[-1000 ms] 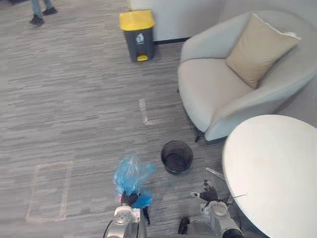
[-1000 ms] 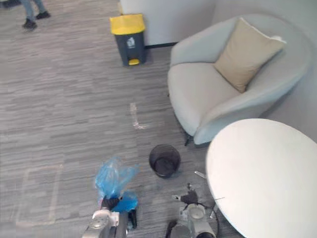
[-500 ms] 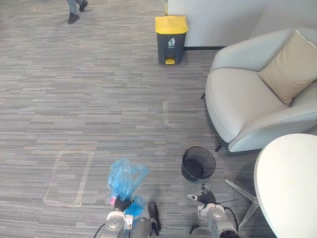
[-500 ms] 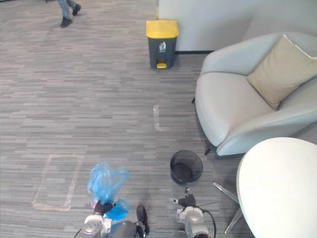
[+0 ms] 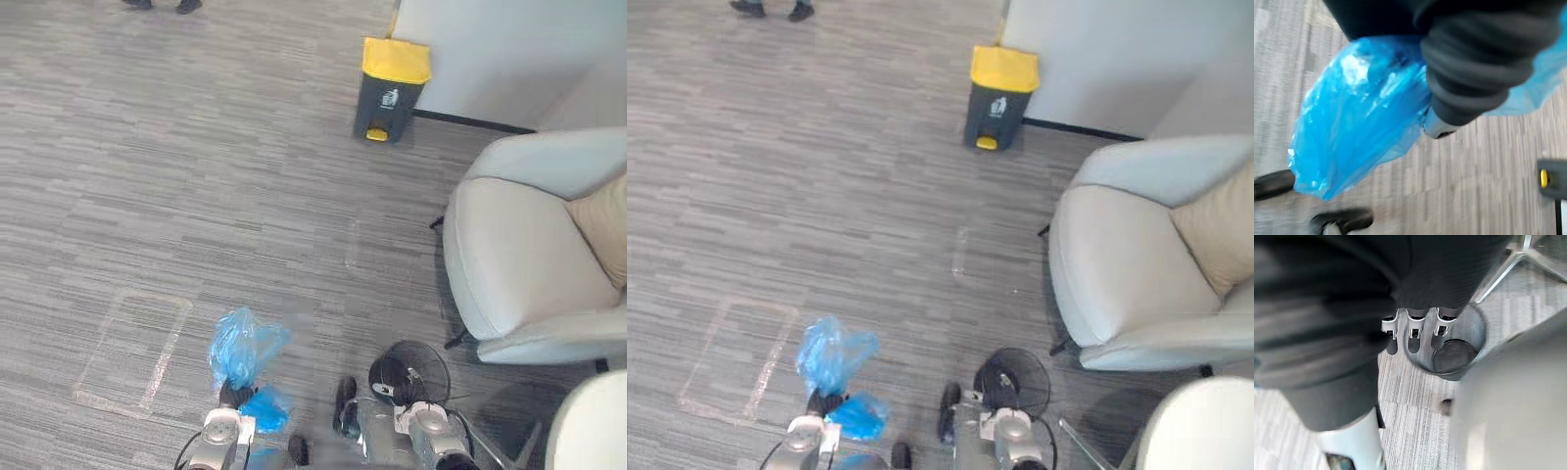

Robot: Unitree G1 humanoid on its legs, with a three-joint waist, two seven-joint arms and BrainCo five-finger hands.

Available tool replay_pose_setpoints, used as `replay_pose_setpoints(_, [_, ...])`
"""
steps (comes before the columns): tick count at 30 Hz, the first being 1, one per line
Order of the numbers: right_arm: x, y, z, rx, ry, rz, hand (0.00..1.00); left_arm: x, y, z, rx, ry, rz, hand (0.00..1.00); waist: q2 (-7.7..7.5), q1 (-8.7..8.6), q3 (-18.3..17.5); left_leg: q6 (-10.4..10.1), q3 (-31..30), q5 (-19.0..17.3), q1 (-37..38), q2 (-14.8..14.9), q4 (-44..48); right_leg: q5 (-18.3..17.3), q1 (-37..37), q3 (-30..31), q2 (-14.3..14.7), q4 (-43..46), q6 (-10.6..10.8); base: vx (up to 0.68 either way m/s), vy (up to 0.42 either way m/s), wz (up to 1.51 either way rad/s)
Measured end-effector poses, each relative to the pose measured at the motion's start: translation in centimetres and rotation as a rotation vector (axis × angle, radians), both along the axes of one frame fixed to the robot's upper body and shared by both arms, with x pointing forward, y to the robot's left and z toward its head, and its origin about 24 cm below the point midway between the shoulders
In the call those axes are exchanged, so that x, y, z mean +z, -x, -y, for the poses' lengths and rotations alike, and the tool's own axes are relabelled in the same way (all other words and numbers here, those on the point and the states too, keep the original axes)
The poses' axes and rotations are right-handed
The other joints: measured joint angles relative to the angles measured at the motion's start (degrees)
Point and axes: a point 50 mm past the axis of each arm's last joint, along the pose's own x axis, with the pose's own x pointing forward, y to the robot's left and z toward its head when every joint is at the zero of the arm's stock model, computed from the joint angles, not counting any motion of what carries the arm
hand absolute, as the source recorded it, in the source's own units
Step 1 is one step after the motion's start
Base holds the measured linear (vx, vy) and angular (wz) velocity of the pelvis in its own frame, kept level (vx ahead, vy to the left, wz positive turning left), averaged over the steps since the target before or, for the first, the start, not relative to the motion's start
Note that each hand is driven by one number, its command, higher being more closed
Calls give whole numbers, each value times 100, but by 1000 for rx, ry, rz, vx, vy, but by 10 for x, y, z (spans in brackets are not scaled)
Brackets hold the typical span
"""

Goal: Gather rubbish on tea table into small bin, then transfer packed bag to large trash can.

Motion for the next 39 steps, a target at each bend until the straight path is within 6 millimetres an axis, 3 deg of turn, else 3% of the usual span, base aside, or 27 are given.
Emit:
replay_pose_setpoints(2, [3,-5,3,-36,-8,20,0,-1,1,1,34,18,0,100,102,-55,-9,-111,2,-87,-418,212,1091,-210,275,-144,138,-159,-70,665,-208,43])
replay_pose_setpoints(3, [5,-8,1,-31,-10,39,0,-2,5,2,80,39,-2,100,195,-32,15,-331,321,55,-910,594,2650,-336,753,-110,414,-448,-174,459,-137,0])
replay_pose_setpoints(4, [5,-9,0,-30,-11,41,0,-2,5,2,86,43,-3,100,204,-25,22,-376,396,90,-999,669,2902,-357,837,-88,460,-488,-187,560,-134,-23])
replay_pose_setpoints(6, [8,-11,-5,-50,-38,67,0,-2,4,4,108,59,-2,100,136,112,43,-213,968,-16,-1436,1216,4159,-606,1544,157,619,-649,-248,472,-95,-40])
replay_pose_setpoints(9, [14,-20,-4,-63,-42,103,0,6,-7,15,110,94,56,100,121,237,36,-82,1191,-222,-2004,1409,3593,-653,2008,543,518,-946,-193,406,-14,-62])
replay_pose_setpoints(11, [18,-26,-3,-68,-37,126,0,6,-9,18,109,103,63,100,121,251,44,-112,1057,-215,-2321,1305,2769,-729,2141,790,379,-1043,-64,318,130,-64])
replay_pose_setpoints(13, [17,-25,-2,-79,-32,122,0,6,-9,21,111,111,61,100,117,271,51,-163,622,82,-2396,1093,1627,-891,2260,1014,236,-1041,169,277,156,-68])
replay_pose_setpoints(14, [14,-21,0,-85,-24,102,0,3,-4,22,116,117,44,100,187,282,21,-168,292,487,-2380,1043,858,-1031,2338,1197,233,-1023,321,303,287,-81])
replay_pose_setpoints(15, [9,-12,2,-89,-19,64,0,-2,4,25,119,121,9,100,339,327,-57,-229,115,1145,-2294,1056,676,-1243,2388,1415,270,-894,513,303,287,-89])
replay_pose_setpoints(16, [7,-9,3,-91,-19,52,0,-4,6,26,120,125,-2,100,324,362,-60,-235,110,1290,-2230,1033,709,-1327,2405,1531,240,-817,569,332,333,-79])
replay_pose_setpoints(18, [-1,7,-9,-98,-50,9,0,-4,8,16,117,95,-6,100,-45,423,-195,-68,626,748,-2014,735,837,-1634,2192,1809,-225,-136,833,423,320,-67])
replay_pose_setpoints(21, [-1,7,-14,-85,-57,3,0,-4,8,15,100,87,-12,100,-44,432,-188,85,998,486,-1610,631,709,-1561,1518,1907,-409,1417,970,354,285,-74])
replay_pose_setpoints(22, [-3,9,-15,-80,-60,-7,0,-6,11,14,80,75,-26,100,-25,376,-181,172,1090,411,-1368,561,642,-1400,1167,1863,-543,2270,1175,363,207,-36])
replay_pose_setpoints(23, [-4,10,-16,-79,-61,-19,0,-7,12,12,70,65,-37,100,-20,353,-174,261,1208,287,-1094,531,606,-1488,844,1724,-631,3030,1122,363,207,-30])
replay_pose_setpoints(24, [-4,10,-16,-78,-61,-24,0,-7,12,12,71,63,-40,100,-19,347,-171,261,1220,261,-1012,523,571,-1538,771,1629,-650,3177,1095,544,164,-25])
replay_pose_setpoints(25, [-3,6,-16,-68,-58,-20,0,-7,12,6,71,48,-45,100,52,308,-128,290,1197,223,-627,544,311,-1751,473,1111,-632,3364,913,319,52,-13])
replay_pose_setpoints(27, [1,-5,-15,-35,-34,6,0,-6,8,1,70,35,-37,100,157,213,-52,287,1197,225,-287,694,20,-1897,185,530,-431,2936,638,413,13,-6])
replay_pose_setpoints(29, [5,-12,-9,-21,-11,24,0,-4,3,0,67,29,-31,100,237,174,25,287,1194,225,-51,825,-86,-1808,-27,214,-208,2135,531,444,-51,6])
replay_pose_setpoints(30, [5,-12,-3,-22,4,25,0,-3,0,-3,65,21,-26,100,226,143,33,273,1174,217,150,851,-167,-1325,-109,163,8,1080,490,572,-91,14])
replay_pose_setpoints(31, [5,-11,-2,-23,6,21,0,-3,0,-5,65,16,-26,100,182,130,19,267,1168,214,211,835,-175,-1051,-67,189,59,662,464,513,-90,30])
replay_pose_setpoints(32, [2,-3,1,-29,12,2,0,-3,1,-9,65,4,-29,100,-27,91,-12,107,1065,124,379,697,-165,23,9,297,66,-10,97,511,-77,22])
replay_pose_setpoints(33, [1,-1,11,-31,36,-13,0,-6,3,-4,82,23,-49,100,296,113,-2,-131,900,13,501,966,-44,-86,4,222,223,406,-88,494,-80,18])
replay_pose_setpoints(34, [2,-2,12,-33,39,-11,0,-6,3,-4,83,25,-48,100,322,112,-14,-188,858,46,467,988,28,-192,10,215,223,435,-65,567,-125,4])
replay_pose_setpoints(36, [2,-1,17,-61,39,-11,0,-6,0,3,116,61,-39,100,408,70,33,-595,658,385,12,1154,1404,-565,421,105,283,304,-88,463,-158,19])
replay_pose_setpoints(37, [1,2,16,-64,36,-20,0,-6,1,4,125,68,-38,100,411,64,35,-593,616,531,-124,1194,1799,-601,585,90,298,221,-92,436,-136,30])
replay_pose_setpoints(38, [-1,6,11,-55,26,-25,0,-6,2,10,147,94,-28,100,389,92,57,-642,594,728,-571,1453,3210,-652,1199,65,339,-131,-116,478,-116,18])
replay_pose_setpoints(39, [-2,8,4,-50,12,-26,0,-4,2,14,148,107,-11,100,335,127,73,-538,789,505,-922,1635,3953,-705,1631,75,364,-369,-127,391,-80,11])
